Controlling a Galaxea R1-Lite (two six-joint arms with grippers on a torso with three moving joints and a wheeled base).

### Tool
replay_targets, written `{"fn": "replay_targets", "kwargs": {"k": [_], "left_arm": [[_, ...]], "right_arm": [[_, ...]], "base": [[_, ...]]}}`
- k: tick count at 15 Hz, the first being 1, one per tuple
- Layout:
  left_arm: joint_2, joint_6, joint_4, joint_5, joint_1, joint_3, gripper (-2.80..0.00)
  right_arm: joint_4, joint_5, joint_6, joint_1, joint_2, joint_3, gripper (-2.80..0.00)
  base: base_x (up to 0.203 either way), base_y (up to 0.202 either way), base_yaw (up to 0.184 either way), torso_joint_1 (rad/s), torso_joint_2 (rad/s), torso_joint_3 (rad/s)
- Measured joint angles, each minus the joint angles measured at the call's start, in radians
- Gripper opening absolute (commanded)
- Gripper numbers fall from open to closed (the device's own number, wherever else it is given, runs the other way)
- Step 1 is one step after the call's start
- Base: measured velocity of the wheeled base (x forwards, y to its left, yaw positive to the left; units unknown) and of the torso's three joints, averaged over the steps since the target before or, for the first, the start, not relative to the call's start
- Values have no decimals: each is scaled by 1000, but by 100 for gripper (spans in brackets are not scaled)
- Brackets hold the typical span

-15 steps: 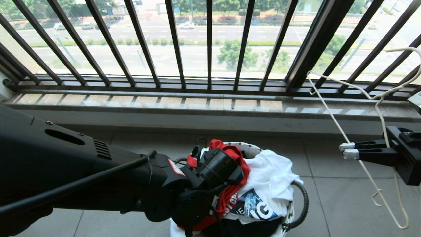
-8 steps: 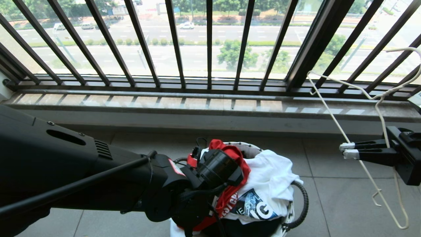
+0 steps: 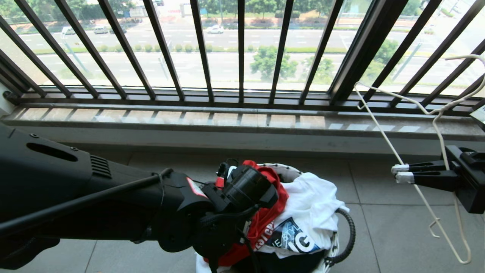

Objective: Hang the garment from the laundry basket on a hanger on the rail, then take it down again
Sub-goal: Pick up clothes from the basket

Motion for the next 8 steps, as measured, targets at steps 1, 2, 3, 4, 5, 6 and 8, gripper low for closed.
{"fn": "replay_targets", "kwargs": {"k": [1,2,3,4,5,6,8], "left_arm": [[-24,0,1,0,4,-4,-280],[-50,0,1,-1,7,-11,-280],[-82,0,2,-2,10,-18,-280],[-114,3,3,-2,11,-27,-280],[-144,13,3,-5,12,-39,-280],[-174,37,3,-17,16,-58,-280],[-222,100,2,-63,25,-110,-280]], "right_arm": [[1,1,3,1,0,0,-280],[1,2,15,2,0,0,-280],[1,4,26,3,-1,0,-280],[2,7,33,4,-2,0,-280],[6,7,40,5,-2,-6,-280],[11,9,50,8,-2,-11,-280],[20,15,71,21,-2,-19,-280]], "base": [[0,0,0,0,0,0],[0,0,0,0,0,0],[0,0,0,0,0,0],[0,0,0,0,0,0],[0,0,0,0,0,0],[0,0,0,0,0,0],[0,0,0,0,0,0]]}}
